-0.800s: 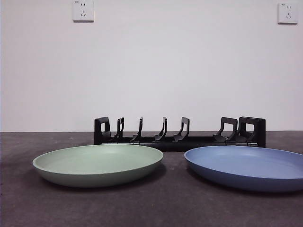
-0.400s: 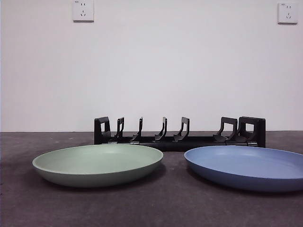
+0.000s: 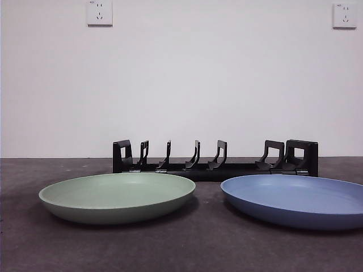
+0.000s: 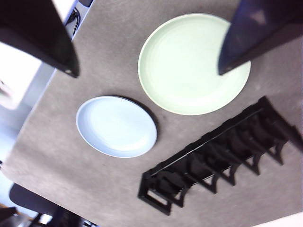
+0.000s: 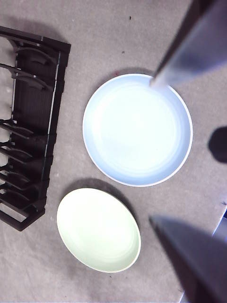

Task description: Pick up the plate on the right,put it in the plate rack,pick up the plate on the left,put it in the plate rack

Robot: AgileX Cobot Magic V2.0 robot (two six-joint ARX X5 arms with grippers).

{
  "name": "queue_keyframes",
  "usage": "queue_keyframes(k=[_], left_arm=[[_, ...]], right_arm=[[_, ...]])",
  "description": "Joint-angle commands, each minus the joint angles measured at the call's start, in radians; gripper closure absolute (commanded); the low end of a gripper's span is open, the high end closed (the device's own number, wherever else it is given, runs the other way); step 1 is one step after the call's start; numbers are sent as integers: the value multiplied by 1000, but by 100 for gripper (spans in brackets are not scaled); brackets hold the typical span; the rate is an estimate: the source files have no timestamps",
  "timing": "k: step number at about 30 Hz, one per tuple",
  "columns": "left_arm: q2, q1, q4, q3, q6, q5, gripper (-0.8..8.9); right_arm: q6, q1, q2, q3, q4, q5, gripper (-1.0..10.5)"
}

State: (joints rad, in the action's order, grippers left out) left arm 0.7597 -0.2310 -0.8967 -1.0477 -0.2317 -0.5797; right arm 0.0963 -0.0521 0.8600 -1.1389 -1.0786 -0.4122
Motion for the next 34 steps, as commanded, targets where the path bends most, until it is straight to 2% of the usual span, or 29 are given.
queue_keyframes(k=[1, 4, 7, 9, 17, 25, 28, 34], left_arm=[[8, -55, 8, -21, -82, -4, 161], [40, -149, 6, -57, -156, 0, 161], [83, -238, 7, -95, -194, 8, 161], [104, -281, 7, -108, -204, 22, 162], [185, -439, 0, -147, -254, 184, 162], [232, -521, 2, -148, -271, 249, 162], [239, -531, 2, -148, -271, 254, 162], [242, -535, 8, -148, -278, 267, 162]], right_arm=[[-18, -1, 20, -3, 0, -2, 380], [-26, -1, 84, -3, 1, 29, 380], [-26, -1, 197, -3, 2, 115, 381], [-26, -1, 264, -3, 3, 141, 382], [-26, -1, 521, -3, 53, 156, 384], [-26, -1, 717, -3, 130, 182, 395], [-26, -1, 767, -3, 150, 182, 453], [-26, -1, 836, -3, 176, 182, 453]])
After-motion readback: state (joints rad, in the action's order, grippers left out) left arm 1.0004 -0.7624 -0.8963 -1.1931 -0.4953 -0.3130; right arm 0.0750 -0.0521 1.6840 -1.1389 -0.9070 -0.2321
